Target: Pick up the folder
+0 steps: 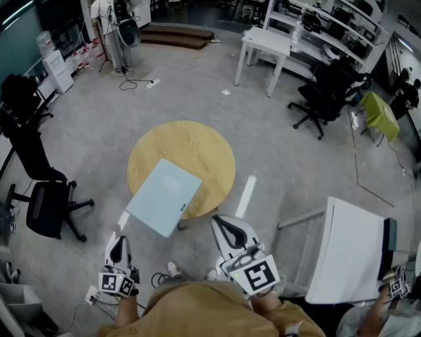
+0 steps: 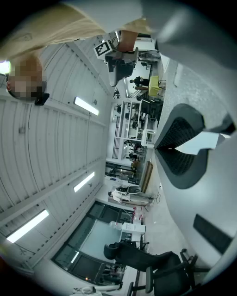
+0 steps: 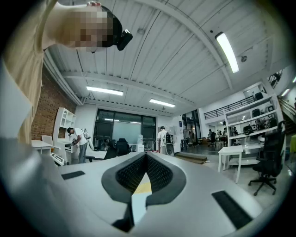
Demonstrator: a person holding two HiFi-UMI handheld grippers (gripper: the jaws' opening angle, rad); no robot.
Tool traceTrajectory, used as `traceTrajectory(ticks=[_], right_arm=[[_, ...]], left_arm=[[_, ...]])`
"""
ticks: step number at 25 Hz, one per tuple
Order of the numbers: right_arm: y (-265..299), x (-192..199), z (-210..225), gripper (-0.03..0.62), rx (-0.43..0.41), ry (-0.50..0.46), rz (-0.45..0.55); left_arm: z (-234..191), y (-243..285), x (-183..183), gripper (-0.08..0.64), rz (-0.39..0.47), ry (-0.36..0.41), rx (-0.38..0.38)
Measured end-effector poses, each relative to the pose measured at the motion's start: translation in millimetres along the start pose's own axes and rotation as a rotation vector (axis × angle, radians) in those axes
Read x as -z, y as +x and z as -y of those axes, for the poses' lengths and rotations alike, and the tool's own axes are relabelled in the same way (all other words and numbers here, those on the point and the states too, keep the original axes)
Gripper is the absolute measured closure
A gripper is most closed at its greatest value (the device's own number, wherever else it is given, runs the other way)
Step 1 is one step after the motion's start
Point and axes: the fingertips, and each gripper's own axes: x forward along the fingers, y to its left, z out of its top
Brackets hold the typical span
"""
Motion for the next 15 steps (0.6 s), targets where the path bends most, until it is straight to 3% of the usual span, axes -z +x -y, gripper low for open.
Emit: traceTrajectory(ticks=[8, 15], right_arm=[[-54, 23, 33, 0.593, 0.015, 0.008, -0.039], [-68, 10, 29, 0.592, 0.013, 0.038, -0.006]], left_arm=[[68, -19, -2, 0.557, 0.024, 0.065, -0.011], [74, -43, -18, 0.557, 0.033, 0.075, -0.024]])
